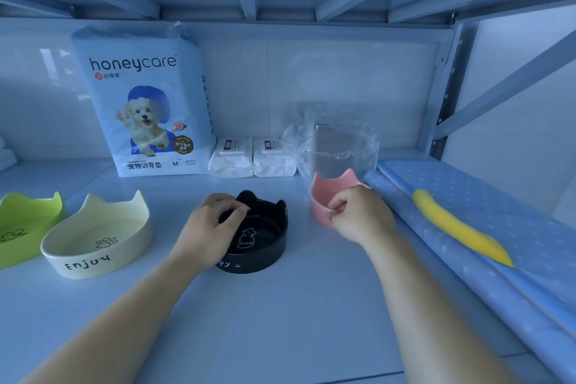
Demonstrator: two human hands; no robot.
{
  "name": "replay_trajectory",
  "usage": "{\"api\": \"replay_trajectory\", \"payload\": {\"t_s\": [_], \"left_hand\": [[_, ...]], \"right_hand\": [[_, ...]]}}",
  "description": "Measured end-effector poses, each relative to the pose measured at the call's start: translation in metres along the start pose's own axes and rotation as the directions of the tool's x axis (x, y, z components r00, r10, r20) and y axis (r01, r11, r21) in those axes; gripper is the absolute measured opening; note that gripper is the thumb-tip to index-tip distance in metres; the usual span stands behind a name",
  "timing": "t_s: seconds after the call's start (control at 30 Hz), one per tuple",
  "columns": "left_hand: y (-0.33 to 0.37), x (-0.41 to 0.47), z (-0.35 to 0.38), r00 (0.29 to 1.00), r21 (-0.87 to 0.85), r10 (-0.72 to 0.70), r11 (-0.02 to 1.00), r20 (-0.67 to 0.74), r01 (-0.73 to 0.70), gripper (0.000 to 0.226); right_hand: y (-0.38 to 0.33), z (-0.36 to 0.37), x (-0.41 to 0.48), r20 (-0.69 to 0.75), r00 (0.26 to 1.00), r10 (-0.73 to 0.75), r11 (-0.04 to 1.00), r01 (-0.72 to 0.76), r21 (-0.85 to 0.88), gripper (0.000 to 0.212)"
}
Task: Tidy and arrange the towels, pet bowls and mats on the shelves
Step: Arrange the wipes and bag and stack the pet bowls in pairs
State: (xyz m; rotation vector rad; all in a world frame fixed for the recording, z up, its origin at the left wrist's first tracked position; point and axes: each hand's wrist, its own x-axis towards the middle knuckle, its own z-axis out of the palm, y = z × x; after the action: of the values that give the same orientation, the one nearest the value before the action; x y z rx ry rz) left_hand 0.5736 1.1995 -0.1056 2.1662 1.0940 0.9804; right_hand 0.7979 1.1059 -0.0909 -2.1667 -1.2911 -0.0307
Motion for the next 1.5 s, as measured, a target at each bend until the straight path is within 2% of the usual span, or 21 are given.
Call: {"api": "replay_trajectory", "payload": {"t_s": [0.13, 0.23, 0.33, 0.47, 0.57, 0.63, 0.73, 0.83, 0.9, 1.07, 1.17, 1.23, 1.37, 1.5], "left_hand": [[0.008, 0.000, 0.010, 0.999, -0.014, -0.035, 0.999, -0.035, 0.034, 0.029], [0.003, -0.001, -0.002, 0.998, -0.005, 0.022, 1.000, 0.051, -0.022, 0.031], [-0.003, -0.001, -0.018, 0.984, 0.066, 0.106, 0.991, 0.141, -0.116, 0.025], [-0.002, -0.001, -0.026, 0.940, 0.015, 0.208, 0.975, 0.272, -0.220, 0.038], [-0.006, 0.002, -0.032, 0.912, -0.163, 0.209, 0.974, 0.353, -0.160, 0.032], [-0.009, 0.004, -0.037, 0.908, -0.221, 0.202, 0.967, 0.367, -0.126, 0.032], [-0.009, 0.004, -0.037, 0.900, -0.164, 0.178, 0.979, 0.397, -0.122, 0.032], [-0.009, 0.001, -0.034, 0.892, -0.097, 0.148, 0.988, 0.426, -0.118, 0.058], [-0.009, 0.000, -0.034, 0.903, -0.034, 0.139, 0.990, 0.406, -0.137, 0.067], [-0.007, -0.003, -0.021, 0.947, 0.062, 0.170, 0.979, 0.271, -0.193, 0.051], [-0.002, -0.004, 0.006, 0.985, 0.082, 0.146, 0.985, 0.094, -0.153, 0.045], [0.006, -0.003, 0.020, 0.996, 0.097, 0.091, 0.991, 0.005, -0.091, 0.051], [0.002, 0.000, 0.018, 0.996, 0.058, 0.068, 0.996, 0.055, -0.071, 0.072], [-0.017, 0.001, 0.005, 0.990, 0.023, 0.041, 0.999, 0.138, -0.045, 0.068]], "right_hand": [[0.002, -0.003, 0.000, 0.030, 0.999, -0.019, 0.997, 0.017, 0.076, 0.007], [0.002, -0.007, 0.000, 0.015, 0.999, -0.028, 0.989, 0.026, 0.146, 0.011], [0.000, -0.007, -0.002, 0.059, 0.997, -0.043, 0.992, 0.036, 0.118, 0.010], [-0.003, -0.009, -0.005, 0.101, 0.994, -0.032, 0.995, 0.022, 0.094, 0.022], [-0.006, -0.014, -0.008, 0.072, 0.997, 0.003, 0.996, -0.009, 0.094, 0.026], [-0.010, -0.014, -0.011, 0.047, 0.999, 0.019, 0.998, -0.022, 0.059, 0.025], [-0.013, -0.015, -0.012, 0.000, 1.000, 0.030, 0.999, -0.030, 0.041, 0.025], [-0.011, -0.015, -0.012, 0.009, 1.000, 0.023, 0.999, -0.024, 0.039, 0.024], [-0.011, -0.015, -0.011, 0.016, 1.000, 0.016, 1.000, -0.016, 0.018, 0.024], [-0.015, -0.014, -0.012, -0.014, 0.999, 0.045, 0.999, -0.045, -0.013, 0.023], [-0.013, -0.009, -0.009, 0.015, 0.998, 0.062, 0.997, -0.061, -0.053, 0.025], [-0.010, -0.005, -0.005, 0.051, 0.998, 0.048, 0.998, -0.045, -0.049, 0.025], [-0.003, -0.002, 0.000, 0.048, 0.999, -0.013, 0.998, 0.015, -0.055, 0.016], [-0.002, -0.001, -0.001, 0.004, 0.999, -0.048, 0.996, 0.048, -0.077, 0.016]]}}
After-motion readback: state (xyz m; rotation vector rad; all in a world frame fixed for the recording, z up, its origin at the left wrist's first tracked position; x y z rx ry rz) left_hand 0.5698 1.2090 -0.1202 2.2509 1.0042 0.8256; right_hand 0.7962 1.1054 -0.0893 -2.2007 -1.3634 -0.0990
